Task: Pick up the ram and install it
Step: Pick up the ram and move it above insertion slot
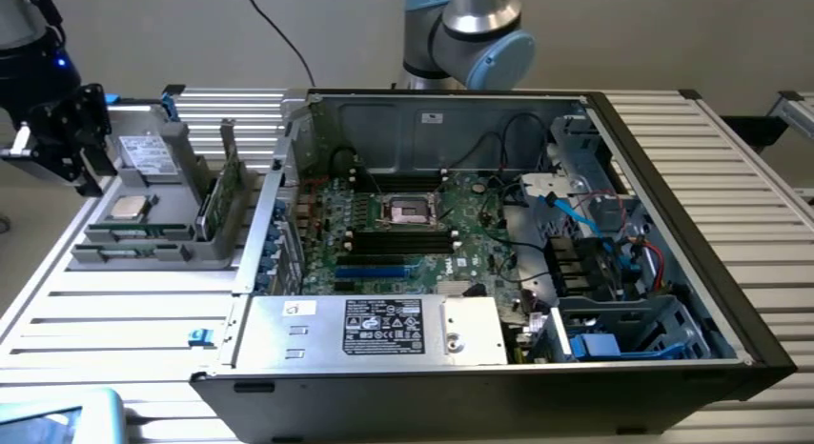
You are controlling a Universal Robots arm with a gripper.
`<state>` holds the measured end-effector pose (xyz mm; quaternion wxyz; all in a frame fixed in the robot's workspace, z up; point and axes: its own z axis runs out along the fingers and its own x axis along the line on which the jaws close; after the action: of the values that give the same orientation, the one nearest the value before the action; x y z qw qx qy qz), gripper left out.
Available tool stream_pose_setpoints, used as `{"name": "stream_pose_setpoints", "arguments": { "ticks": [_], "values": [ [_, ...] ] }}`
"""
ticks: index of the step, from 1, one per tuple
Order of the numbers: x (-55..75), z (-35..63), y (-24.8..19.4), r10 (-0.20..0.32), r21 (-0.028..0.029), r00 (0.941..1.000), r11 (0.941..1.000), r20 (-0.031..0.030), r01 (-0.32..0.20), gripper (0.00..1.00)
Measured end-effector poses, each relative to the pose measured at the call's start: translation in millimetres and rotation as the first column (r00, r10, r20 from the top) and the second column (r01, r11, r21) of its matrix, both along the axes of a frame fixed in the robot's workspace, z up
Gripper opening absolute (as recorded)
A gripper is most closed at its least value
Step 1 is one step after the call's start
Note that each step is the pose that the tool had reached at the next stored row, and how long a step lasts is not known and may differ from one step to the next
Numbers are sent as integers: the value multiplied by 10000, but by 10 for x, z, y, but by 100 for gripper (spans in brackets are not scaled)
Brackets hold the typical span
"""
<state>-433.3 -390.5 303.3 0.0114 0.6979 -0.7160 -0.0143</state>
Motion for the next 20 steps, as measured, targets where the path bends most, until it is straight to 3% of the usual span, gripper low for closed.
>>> {"name": "stream_pose_setpoints", "arguments": {
  "ticks": [13,20],
  "values": [
    [51,-236,-2,1,1,10000,10000,0,-1,43],
    [65,-363,-41,0,1,10000,10000,0,0,43]
  ]
}}
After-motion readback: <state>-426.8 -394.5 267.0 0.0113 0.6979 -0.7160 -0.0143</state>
